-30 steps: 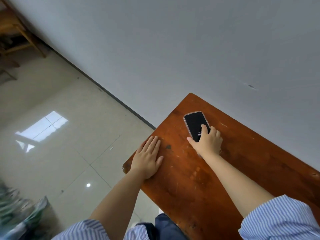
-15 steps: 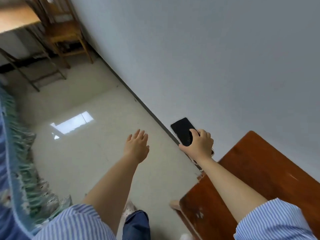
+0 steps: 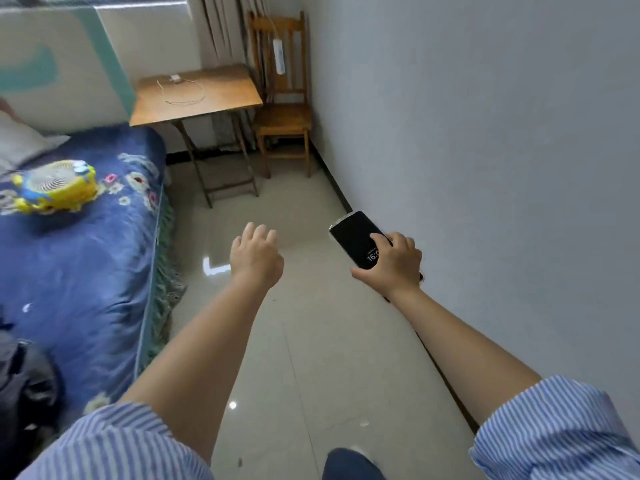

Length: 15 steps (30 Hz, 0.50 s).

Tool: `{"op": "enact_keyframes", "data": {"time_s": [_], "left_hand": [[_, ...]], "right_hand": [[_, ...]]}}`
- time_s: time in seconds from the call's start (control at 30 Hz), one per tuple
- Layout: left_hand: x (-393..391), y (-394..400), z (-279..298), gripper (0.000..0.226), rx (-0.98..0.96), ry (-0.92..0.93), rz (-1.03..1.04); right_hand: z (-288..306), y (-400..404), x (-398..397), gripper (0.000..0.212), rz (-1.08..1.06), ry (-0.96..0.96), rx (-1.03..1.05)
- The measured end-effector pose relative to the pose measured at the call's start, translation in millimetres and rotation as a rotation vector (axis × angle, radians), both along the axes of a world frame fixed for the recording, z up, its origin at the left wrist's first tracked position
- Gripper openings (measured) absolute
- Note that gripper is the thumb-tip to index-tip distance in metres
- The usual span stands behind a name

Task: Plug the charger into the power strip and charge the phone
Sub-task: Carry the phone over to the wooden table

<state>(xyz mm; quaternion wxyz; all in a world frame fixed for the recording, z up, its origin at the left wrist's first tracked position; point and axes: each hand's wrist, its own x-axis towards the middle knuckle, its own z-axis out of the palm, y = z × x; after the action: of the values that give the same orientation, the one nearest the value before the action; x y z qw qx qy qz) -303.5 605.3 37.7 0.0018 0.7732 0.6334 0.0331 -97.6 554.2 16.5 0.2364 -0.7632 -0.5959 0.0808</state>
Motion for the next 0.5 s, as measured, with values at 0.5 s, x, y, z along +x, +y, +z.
{"op": "enact_keyframes", "data": {"time_s": [0.5], "left_hand": [[-98.4,367.5,50.4,0.04,0.011,0.014,0.321]], "right_hand": [[55.1,431.5,-81.2,0.061,0.271,-0.018,0.01]]}}
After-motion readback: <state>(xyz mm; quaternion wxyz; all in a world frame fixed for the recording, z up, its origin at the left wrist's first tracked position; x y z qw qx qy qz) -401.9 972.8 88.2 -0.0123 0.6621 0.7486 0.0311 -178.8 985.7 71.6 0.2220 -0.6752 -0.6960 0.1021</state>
